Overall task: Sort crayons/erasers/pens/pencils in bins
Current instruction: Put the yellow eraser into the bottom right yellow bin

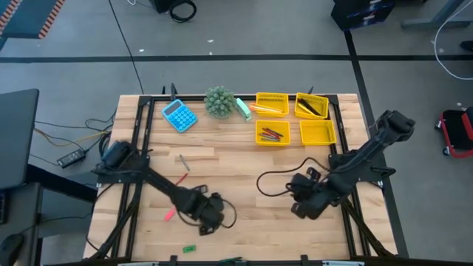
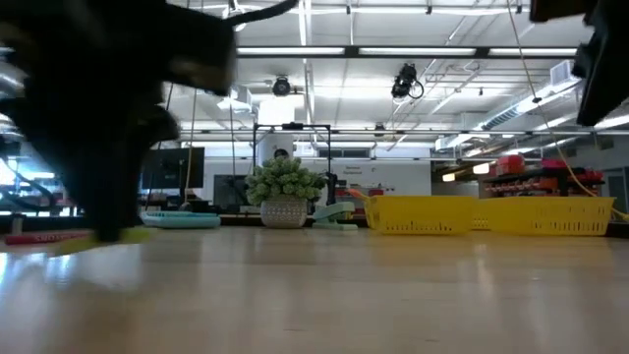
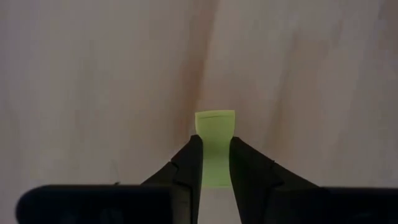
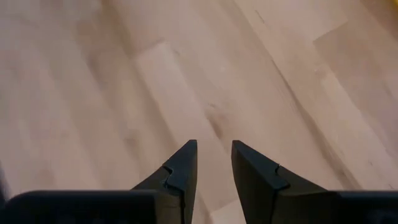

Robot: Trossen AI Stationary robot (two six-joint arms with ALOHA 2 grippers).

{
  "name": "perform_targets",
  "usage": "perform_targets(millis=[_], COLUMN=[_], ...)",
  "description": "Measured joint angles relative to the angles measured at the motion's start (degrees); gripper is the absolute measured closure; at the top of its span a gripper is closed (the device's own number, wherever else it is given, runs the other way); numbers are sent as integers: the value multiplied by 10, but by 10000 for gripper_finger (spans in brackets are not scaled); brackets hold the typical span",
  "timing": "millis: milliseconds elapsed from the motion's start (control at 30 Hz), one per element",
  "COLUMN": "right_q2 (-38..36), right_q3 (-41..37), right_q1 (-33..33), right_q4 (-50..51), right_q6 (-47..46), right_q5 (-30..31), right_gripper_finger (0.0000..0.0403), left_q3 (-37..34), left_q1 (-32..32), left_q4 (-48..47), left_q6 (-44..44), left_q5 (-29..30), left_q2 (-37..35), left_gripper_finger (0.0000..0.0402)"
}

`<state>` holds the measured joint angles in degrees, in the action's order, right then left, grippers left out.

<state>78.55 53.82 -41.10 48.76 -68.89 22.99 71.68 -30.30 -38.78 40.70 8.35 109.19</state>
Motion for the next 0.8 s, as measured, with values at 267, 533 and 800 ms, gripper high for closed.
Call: perform_targets(millis=[267,533,800], right_q2=[-82,-128,-125], right_q3=[0,0,0], right_q1=[-93,-137,-76], right_q4=[11,9,-1], right_q6=[-7,73,358], right_q5=[222,306,354], right_gripper_finger=[297,297,297], left_q3=[0,1,1], left_q1=[107,206,324], left_q4=[207,395,484], left_q6=[-222,-376,-382], left_q5=[28,-111,-332], left_q2=[0,-1,-1], left_gripper_finger=[328,326,328])
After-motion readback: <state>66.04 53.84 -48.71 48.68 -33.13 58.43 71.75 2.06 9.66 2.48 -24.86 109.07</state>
